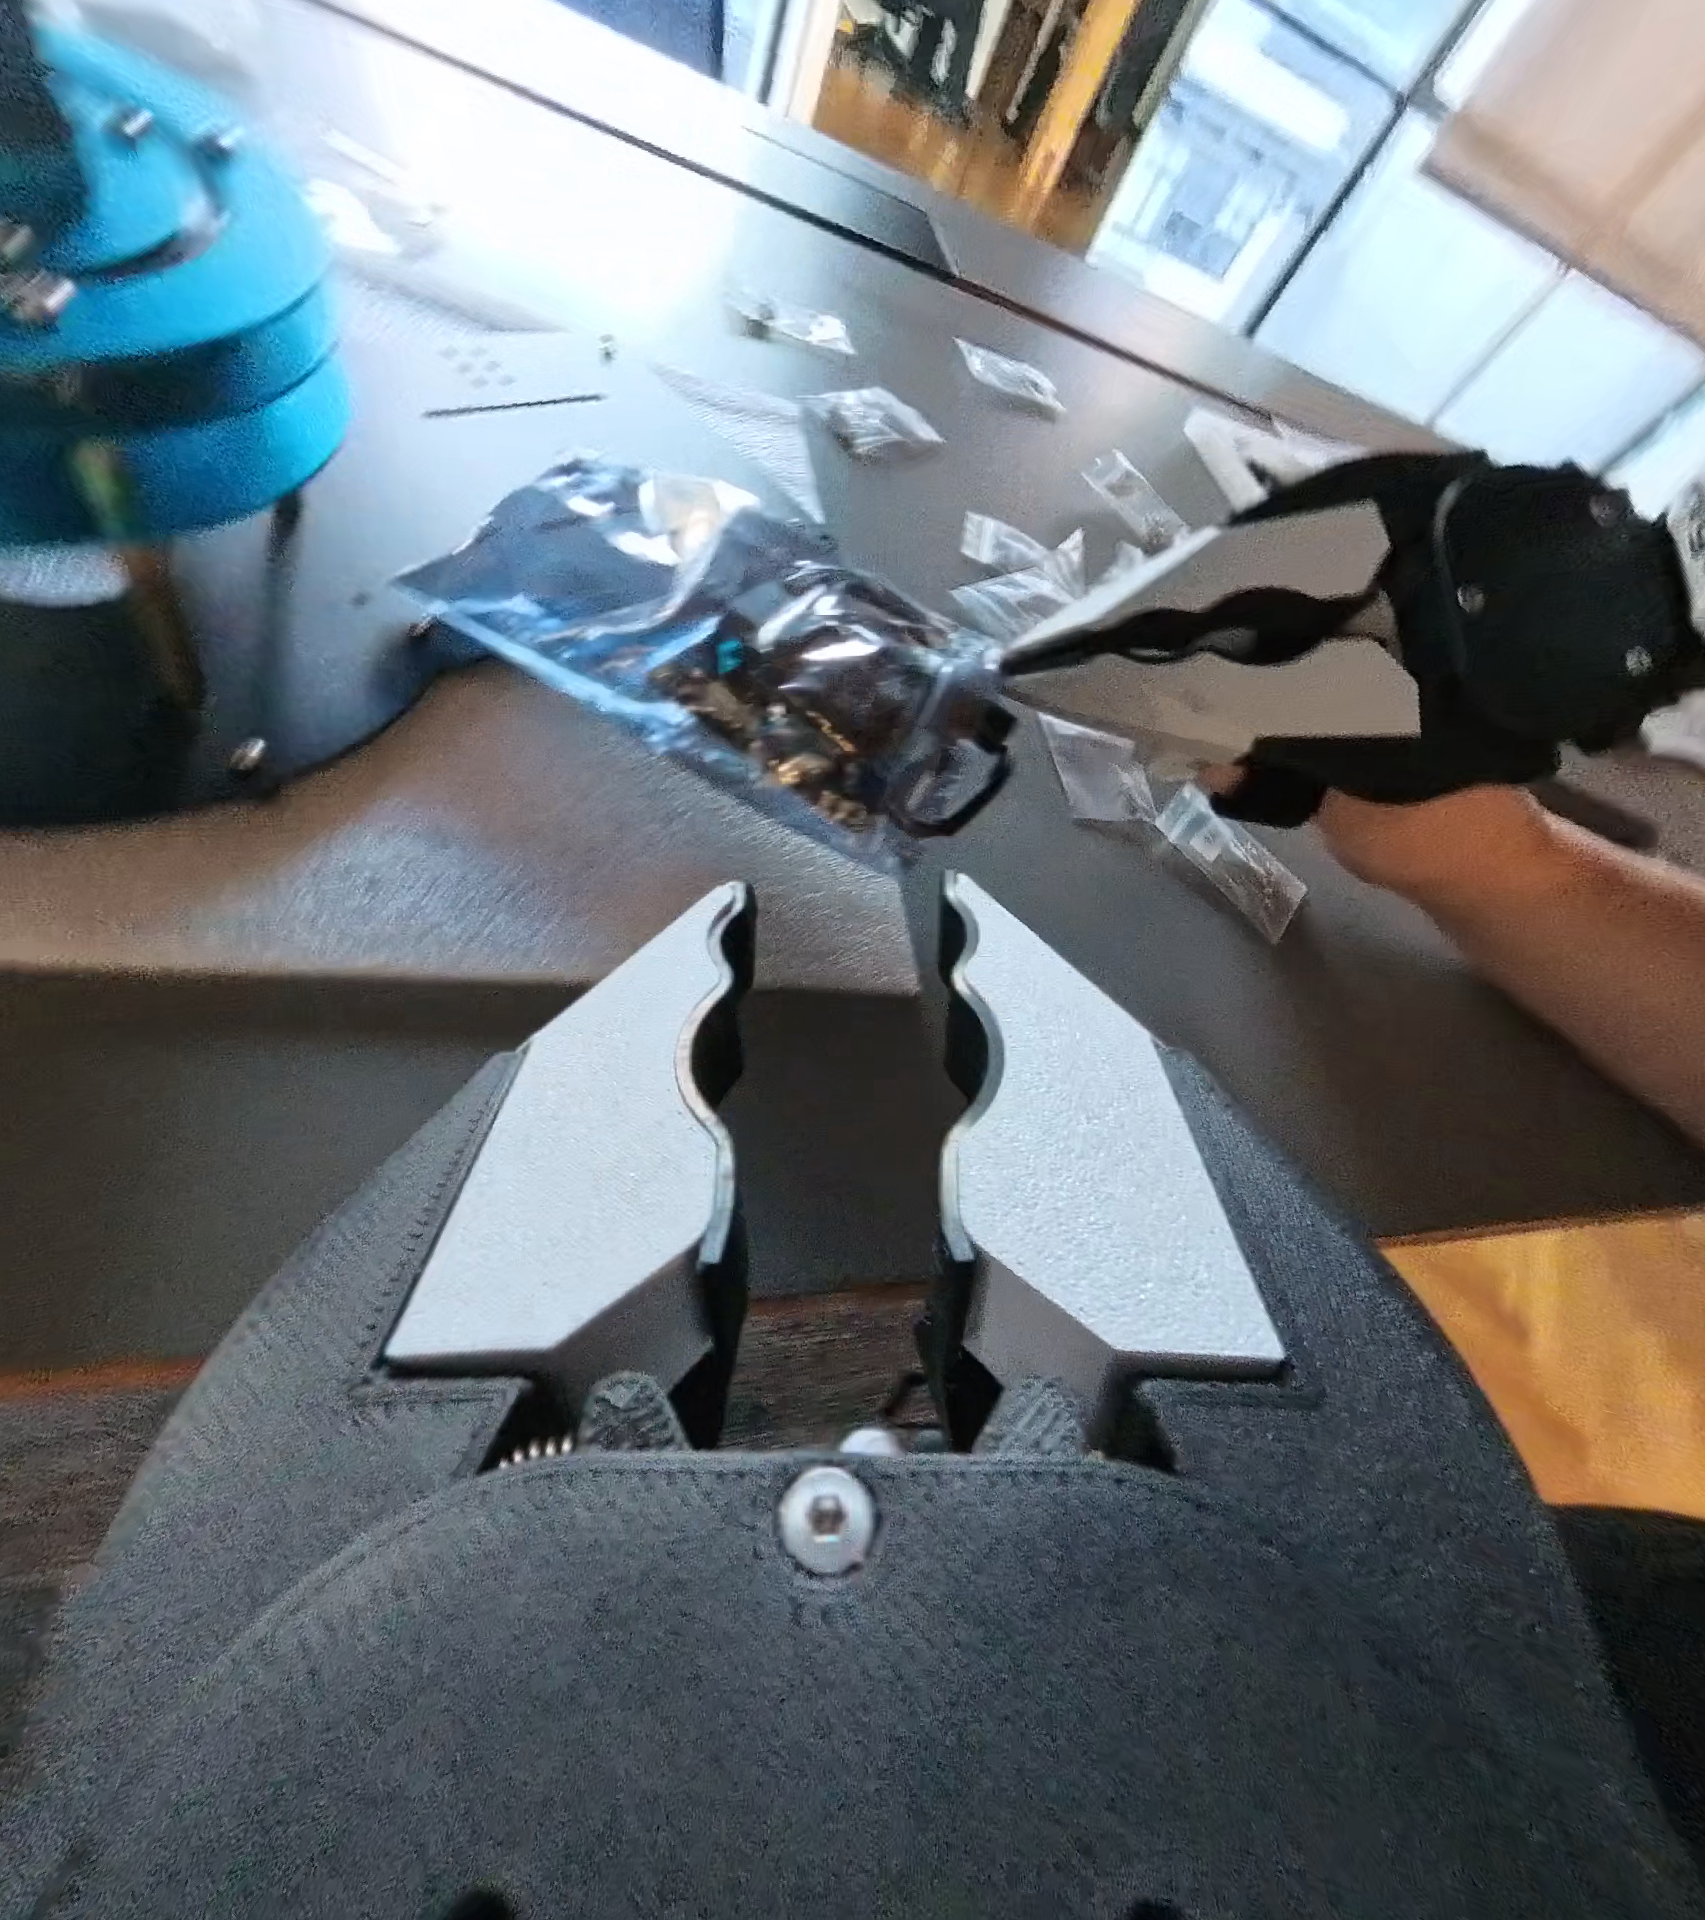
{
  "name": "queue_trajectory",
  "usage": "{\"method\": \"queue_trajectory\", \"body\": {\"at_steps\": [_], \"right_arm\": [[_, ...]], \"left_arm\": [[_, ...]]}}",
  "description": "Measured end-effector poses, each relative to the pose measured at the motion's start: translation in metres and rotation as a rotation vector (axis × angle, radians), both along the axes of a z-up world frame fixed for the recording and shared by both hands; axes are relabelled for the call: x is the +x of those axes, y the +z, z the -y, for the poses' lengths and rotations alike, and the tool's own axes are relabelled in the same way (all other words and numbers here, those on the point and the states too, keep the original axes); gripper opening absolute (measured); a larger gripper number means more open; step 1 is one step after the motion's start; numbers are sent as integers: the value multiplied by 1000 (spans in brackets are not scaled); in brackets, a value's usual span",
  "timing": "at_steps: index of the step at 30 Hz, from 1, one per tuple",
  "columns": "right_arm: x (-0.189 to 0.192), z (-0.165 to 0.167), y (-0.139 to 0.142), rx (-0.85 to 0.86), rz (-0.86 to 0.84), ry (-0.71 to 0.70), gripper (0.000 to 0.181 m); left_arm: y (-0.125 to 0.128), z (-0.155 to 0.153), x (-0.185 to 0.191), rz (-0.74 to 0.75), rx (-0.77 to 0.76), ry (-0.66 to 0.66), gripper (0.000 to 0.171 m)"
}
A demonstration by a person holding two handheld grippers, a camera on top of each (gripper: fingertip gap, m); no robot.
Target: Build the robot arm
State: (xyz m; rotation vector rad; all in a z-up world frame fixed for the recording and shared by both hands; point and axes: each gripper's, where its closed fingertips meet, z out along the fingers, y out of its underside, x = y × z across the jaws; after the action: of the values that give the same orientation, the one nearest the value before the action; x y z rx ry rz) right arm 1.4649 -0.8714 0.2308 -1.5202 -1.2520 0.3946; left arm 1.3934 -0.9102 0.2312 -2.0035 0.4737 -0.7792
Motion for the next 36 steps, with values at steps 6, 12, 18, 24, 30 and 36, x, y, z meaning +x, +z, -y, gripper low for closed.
{"method": "queue_trajectory", "body": {"at_steps": [6, 12, 18, 24, 30, 36], "right_arm": [[-3, -1, 7, -21, -60, -28, 0], [0, -6, 12, 58, -45, -65, 0], [-6, -6, 15, 104, -33, -68, 0], [-12, -6, 14, 68, -58, -63, 0], [-13, -5, 16, 18, -100, -66, 0], [-13, -4, 18, -32, -141, -66, 0]], "left_arm": [[14, -10, 38, -388, 311, -155, 29], [1, -25, 56, -513, 309, -256, 16], [-8, -32, 48, -638, 388, -214, 9], [-7, -38, 39, -651, 433, -114, 9], [-10, -38, 39, -620, 480, -114, 11], [-5, -43, 36, -675, 577, -78, 0]]}}
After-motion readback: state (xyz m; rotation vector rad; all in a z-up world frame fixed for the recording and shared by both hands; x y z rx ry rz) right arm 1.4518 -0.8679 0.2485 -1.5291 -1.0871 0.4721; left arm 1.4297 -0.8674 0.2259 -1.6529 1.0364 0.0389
